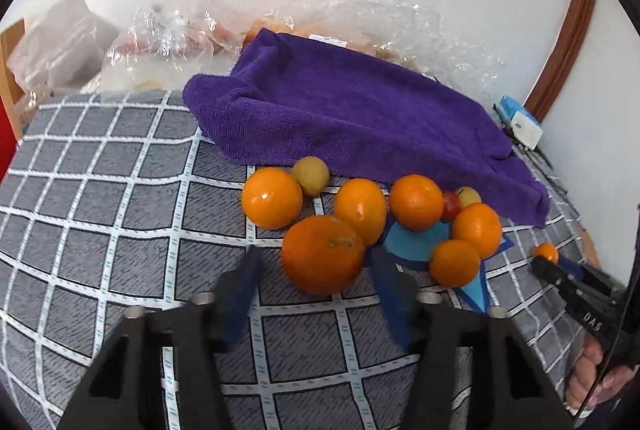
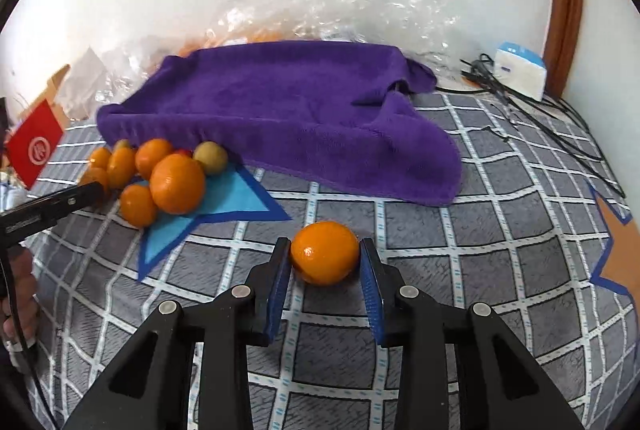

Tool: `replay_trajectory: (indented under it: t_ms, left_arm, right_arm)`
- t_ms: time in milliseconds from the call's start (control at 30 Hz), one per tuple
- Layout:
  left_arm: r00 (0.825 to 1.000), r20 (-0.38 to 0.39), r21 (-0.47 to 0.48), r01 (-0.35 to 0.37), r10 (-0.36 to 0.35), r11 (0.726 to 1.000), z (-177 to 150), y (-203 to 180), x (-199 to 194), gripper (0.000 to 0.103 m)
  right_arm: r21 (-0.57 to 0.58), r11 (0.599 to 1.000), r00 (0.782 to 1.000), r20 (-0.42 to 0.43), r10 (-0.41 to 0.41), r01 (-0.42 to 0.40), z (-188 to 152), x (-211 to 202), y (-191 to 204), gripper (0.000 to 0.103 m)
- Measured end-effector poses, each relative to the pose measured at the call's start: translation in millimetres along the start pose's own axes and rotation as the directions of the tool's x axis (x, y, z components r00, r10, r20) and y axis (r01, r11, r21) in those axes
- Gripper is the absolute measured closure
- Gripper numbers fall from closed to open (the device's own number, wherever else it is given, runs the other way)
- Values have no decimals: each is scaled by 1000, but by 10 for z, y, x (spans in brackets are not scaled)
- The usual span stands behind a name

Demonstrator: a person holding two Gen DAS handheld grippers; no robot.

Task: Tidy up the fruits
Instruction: 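Grasp a small orange with the right tool while the left tool grasps a large orange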

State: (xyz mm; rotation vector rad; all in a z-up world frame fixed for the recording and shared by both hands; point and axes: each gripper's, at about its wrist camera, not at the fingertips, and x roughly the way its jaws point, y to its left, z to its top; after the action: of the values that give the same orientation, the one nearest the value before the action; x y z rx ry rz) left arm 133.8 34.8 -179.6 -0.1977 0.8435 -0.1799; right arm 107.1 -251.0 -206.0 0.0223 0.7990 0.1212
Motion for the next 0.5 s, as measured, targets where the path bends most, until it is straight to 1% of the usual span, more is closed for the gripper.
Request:
replay_trajectory:
  t_ms: [33, 167, 400, 500]
  left_arm:
    - [1000, 3, -13, 23, -23, 1000, -4, 25, -5, 64]
    - [999, 14, -30, 38, -37, 999, -39, 35, -43, 64]
    - [996, 78, -55, 51, -46, 997, -89, 81, -179, 64]
    - [995, 94, -68, 43, -37, 997, -85, 106, -205, 64]
  right_arm:
    - [0, 1000, 1000, -6, -4, 4, 1, 8, -1, 69]
    - [2, 1000, 1000, -2, 3, -3, 4, 15, 12, 69]
    - [11, 1000, 1000, 10, 10, -10, -5, -9, -1, 69]
    - [12, 1000, 1000, 9, 13, -13, -3, -7, -5, 69]
